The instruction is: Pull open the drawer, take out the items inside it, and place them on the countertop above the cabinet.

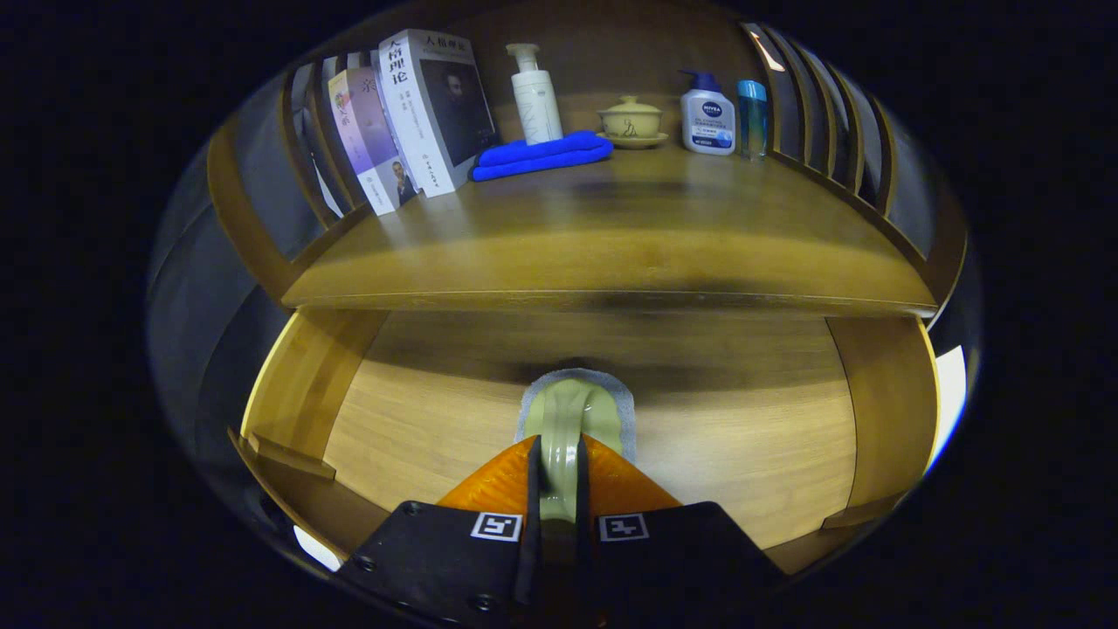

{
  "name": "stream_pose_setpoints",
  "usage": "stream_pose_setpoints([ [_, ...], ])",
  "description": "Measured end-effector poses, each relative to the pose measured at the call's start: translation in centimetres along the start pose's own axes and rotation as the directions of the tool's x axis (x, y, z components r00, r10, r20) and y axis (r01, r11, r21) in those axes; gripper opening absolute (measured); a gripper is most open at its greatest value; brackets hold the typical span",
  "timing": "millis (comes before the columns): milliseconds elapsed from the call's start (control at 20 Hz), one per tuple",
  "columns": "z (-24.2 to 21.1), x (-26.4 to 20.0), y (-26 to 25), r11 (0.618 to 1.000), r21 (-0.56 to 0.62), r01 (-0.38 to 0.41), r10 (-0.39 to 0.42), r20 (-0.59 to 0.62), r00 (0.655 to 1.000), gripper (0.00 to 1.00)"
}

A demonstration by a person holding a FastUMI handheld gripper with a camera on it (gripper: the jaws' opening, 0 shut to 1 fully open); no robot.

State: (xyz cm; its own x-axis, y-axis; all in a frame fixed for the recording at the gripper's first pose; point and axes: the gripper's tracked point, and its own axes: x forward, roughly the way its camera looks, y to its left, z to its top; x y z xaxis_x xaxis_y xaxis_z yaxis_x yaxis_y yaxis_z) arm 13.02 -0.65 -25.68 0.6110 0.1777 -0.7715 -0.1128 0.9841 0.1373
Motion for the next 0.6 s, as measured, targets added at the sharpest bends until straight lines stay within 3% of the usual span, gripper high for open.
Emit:
stream_pose_setpoints([
  [400,1.7,-6.4,1.2,0.995,0.034,-0.096,0.092,0.105,0.990,0.18],
  [600,4.2,-9.1,0.8,0.994,0.045,-0.100,0.091,0.177,0.980,0.18],
])
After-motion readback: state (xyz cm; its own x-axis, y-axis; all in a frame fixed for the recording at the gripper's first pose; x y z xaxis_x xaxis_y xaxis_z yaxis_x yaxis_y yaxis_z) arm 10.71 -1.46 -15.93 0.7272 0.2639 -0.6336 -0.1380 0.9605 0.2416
